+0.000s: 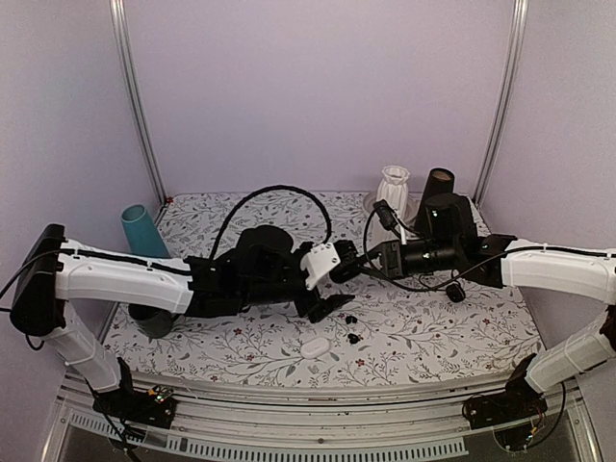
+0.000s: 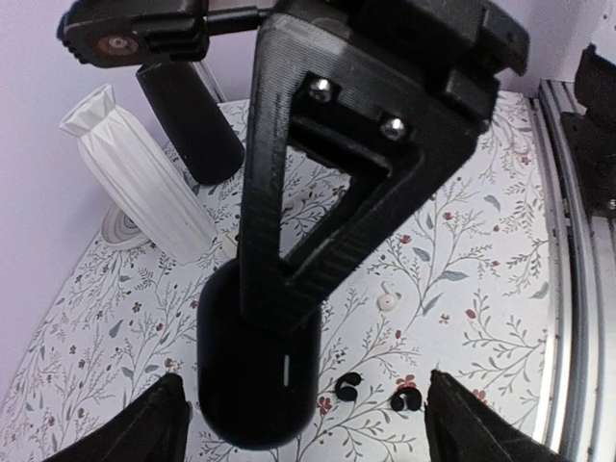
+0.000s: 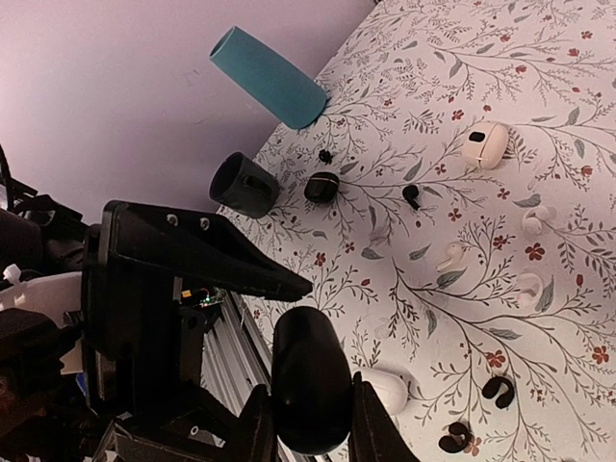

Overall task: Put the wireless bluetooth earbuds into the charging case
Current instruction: Pass from the left arm to the right, then pass from the right arm to the left, then open the charging case, then pick up the left earbud from the center of the board.

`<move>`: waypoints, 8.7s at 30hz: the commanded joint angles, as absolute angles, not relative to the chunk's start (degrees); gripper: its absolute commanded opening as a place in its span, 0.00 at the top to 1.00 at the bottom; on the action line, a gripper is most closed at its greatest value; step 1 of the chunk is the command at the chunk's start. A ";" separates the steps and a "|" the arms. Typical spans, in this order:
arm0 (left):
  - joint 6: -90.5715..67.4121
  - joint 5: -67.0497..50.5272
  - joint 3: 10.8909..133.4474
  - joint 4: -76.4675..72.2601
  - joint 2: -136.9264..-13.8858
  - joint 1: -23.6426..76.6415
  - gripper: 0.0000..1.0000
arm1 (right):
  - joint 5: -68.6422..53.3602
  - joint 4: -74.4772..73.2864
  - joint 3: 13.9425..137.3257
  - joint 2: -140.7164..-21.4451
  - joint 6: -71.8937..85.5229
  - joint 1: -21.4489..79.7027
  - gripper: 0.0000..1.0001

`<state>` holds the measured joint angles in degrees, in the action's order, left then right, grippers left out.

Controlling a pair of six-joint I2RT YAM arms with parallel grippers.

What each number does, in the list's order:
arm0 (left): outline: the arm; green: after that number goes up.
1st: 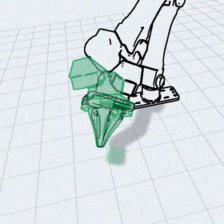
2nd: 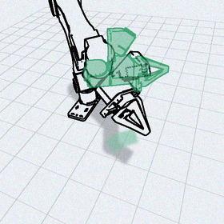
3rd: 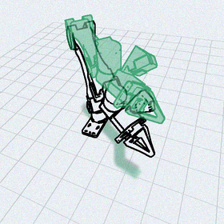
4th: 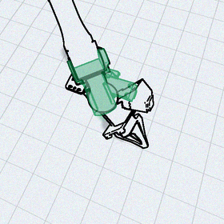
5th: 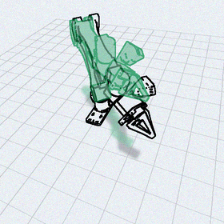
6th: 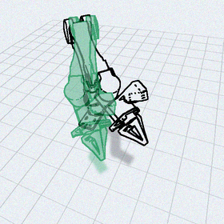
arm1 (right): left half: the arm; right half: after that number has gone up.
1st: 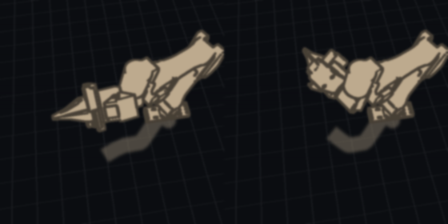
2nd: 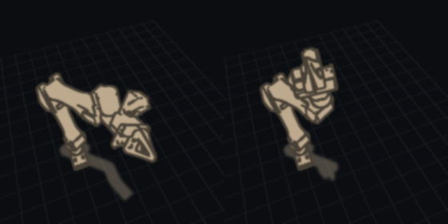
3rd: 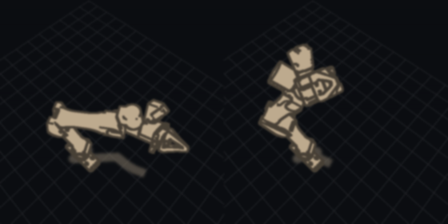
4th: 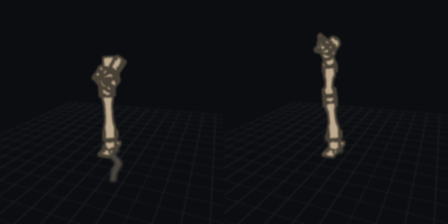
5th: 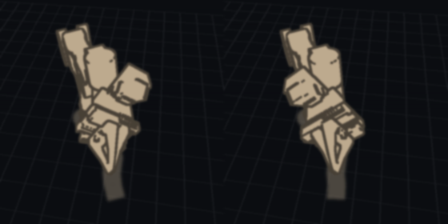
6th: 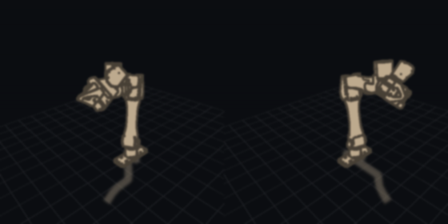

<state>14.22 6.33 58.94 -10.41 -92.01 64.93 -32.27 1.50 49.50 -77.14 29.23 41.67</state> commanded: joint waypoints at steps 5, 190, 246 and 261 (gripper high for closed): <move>4.48 -10.71 53.90 -12.25 -83.29 59.35 0.16 | -34.10 0.83 51.09 -73.86 21.57 41.65 0.96; -8.70 -22.07 45.29 -34.65 -72.61 46.74 1.00 | -8.76 -10.74 50.78 -79.11 29.57 49.74 0.46; -9.93 -21.85 45.18 -33.40 -72.41 46.57 1.00 | 0.27 -22.59 57.37 -101.40 30.49 57.34 0.77; -10.02 -21.65 44.83 -32.94 -71.90 46.58 1.00 | -3.30 -20.36 57.92 -102.71 31.83 57.61 0.78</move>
